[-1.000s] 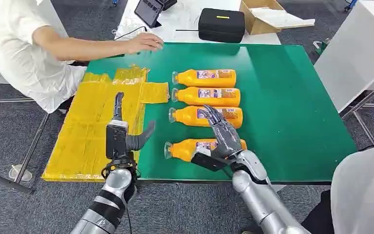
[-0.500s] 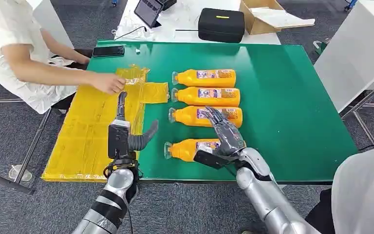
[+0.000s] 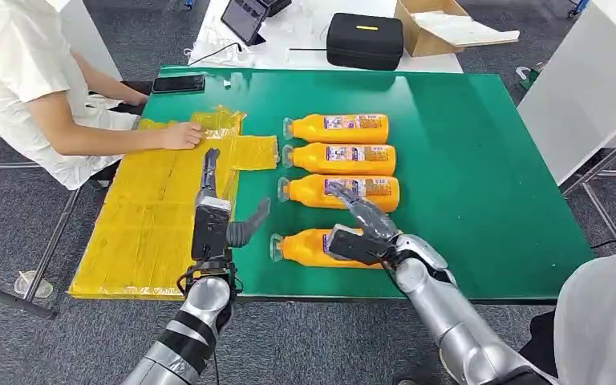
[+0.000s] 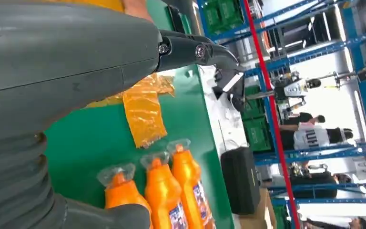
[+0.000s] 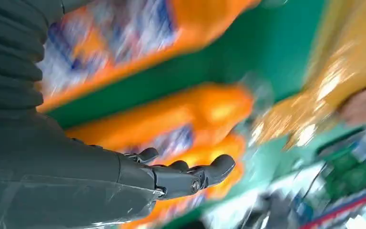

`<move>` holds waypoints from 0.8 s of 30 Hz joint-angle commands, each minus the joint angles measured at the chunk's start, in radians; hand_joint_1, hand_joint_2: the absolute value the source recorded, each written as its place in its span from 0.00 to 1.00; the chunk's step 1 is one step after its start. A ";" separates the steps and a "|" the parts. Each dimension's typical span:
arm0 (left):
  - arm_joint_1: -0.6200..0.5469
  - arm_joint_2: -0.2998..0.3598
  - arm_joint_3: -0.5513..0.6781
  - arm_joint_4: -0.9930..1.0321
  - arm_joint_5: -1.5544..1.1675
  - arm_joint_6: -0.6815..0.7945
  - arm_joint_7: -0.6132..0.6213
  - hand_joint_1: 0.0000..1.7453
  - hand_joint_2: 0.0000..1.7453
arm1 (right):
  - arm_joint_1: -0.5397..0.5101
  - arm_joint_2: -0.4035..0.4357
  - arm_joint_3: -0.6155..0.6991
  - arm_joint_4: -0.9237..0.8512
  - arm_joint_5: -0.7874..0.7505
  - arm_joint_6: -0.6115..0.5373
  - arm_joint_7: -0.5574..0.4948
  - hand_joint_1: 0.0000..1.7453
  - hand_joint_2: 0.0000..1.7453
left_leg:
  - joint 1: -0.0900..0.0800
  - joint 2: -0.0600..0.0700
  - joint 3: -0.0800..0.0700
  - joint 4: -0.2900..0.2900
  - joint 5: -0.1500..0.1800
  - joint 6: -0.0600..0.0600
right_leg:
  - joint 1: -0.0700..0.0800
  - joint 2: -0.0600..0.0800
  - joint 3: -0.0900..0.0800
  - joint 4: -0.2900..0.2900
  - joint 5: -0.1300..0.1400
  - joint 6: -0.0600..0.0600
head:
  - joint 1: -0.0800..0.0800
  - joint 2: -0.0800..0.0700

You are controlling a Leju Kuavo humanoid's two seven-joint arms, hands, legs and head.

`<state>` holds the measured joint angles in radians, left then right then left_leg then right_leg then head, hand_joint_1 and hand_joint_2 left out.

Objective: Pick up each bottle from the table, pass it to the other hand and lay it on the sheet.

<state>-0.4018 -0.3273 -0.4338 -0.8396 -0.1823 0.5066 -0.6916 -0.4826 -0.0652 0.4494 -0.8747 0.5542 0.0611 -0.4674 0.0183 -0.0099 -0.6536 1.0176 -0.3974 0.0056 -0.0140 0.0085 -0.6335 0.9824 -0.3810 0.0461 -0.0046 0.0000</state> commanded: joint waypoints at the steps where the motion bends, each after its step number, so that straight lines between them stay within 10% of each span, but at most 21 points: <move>1: -0.070 -0.013 -0.054 0.096 0.004 -0.005 -0.001 0.00 1.00 | -0.048 0.018 0.085 0.124 -0.010 0.023 -0.030 0.00 1.00 | 0.000 0.001 0.004 0.000 -0.001 0.001 | 0.000 0.000 0.004 0.000 -0.001 -0.001 | 0.000 0.000; 24: -0.090 -0.014 -0.081 0.088 0.020 0.001 0.012 0.00 1.00 | -0.082 -0.056 0.242 0.019 0.078 -0.060 0.016 0.00 1.00 | -0.001 0.001 0.004 0.001 -0.002 0.001 | -0.001 0.000 0.003 0.001 -0.002 -0.001 | 0.000 0.000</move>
<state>-0.4444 -0.3578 -0.4864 -0.8030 -0.1644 0.5104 -0.6878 -0.5105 -0.0759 0.5997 -0.8507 0.6202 0.0096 -0.4643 0.0182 -0.0100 -0.6536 1.0176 -0.3973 0.0056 -0.0142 0.0084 -0.6333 0.9824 -0.3810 0.0462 -0.0042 0.0000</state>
